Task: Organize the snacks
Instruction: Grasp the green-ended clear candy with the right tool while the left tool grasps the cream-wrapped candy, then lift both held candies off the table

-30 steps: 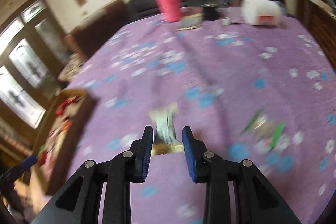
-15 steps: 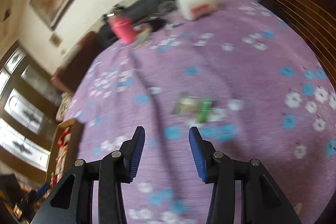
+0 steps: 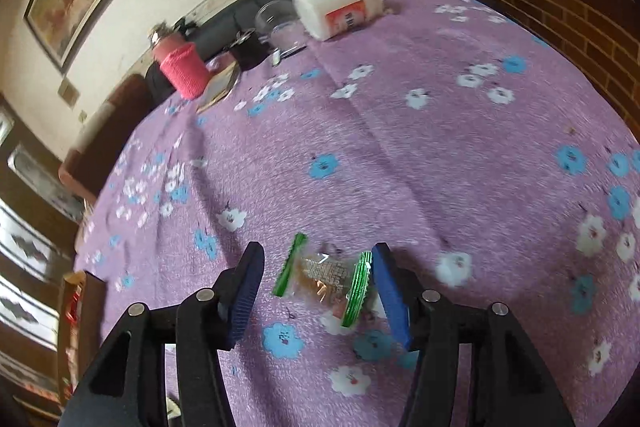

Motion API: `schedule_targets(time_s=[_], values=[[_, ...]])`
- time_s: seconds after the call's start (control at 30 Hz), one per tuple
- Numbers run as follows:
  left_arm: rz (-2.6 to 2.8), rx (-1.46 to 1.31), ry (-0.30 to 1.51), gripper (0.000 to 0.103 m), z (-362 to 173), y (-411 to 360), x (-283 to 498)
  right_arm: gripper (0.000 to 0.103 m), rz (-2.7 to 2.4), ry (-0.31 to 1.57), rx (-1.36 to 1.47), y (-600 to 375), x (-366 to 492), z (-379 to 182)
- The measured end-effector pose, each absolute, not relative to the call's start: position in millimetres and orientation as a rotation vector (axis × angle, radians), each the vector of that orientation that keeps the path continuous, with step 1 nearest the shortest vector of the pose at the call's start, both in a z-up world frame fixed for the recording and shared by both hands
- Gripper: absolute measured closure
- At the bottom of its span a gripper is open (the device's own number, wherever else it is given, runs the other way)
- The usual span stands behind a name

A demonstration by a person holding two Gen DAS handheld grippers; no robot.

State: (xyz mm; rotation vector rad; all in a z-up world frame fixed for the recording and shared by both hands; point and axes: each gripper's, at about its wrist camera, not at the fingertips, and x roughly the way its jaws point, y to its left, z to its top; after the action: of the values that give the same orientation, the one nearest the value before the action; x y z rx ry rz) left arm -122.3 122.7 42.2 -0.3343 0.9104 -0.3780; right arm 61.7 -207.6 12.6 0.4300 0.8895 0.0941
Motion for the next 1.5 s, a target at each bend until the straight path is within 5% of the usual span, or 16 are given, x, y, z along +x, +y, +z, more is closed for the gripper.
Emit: schedule_targets(time_s=[0.17,0.3,0.63,0.67,0.8,0.97,1.1,1.5], values=[[-0.385,-0.227,0.926,0.022,36.2,89.2,-110.8,0.039,0.096,0.897,0.182,-174.5,64.8,9.1],[-0.398,-0.133,0.916,0.022,36.1,59.9,-97.5,0.066,0.091,0.904,0.133,-169.3,64.3,8.3],[-0.394,0.072,0.913,0.023,10.2,7.6,-55.4,0.077,0.111,0.869,0.238,-189.0,54.2,19.5],[-0.394,0.084,0.915,0.027,7.7,5.8,-53.5,0.077,0.115,0.864,0.243,-189.5,53.1,21.1],[-0.399,0.12,0.932,0.083,3.9,2.0,-50.8,0.082,0.137,0.855,0.288,-195.1,50.0,25.6],[-0.411,0.076,0.918,0.084,11.3,11.8,-55.3,0.081,0.146,0.841,0.38,-215.5,49.8,25.5],[-0.41,0.027,0.896,0.083,22.1,22.8,-60.2,0.048,0.093,0.863,0.425,-231.0,53.4,14.2],[-0.41,-0.045,0.864,0.083,36.1,39.0,-73.8,0.047,-0.016,0.942,0.159,-197.6,48.9,14.6]])
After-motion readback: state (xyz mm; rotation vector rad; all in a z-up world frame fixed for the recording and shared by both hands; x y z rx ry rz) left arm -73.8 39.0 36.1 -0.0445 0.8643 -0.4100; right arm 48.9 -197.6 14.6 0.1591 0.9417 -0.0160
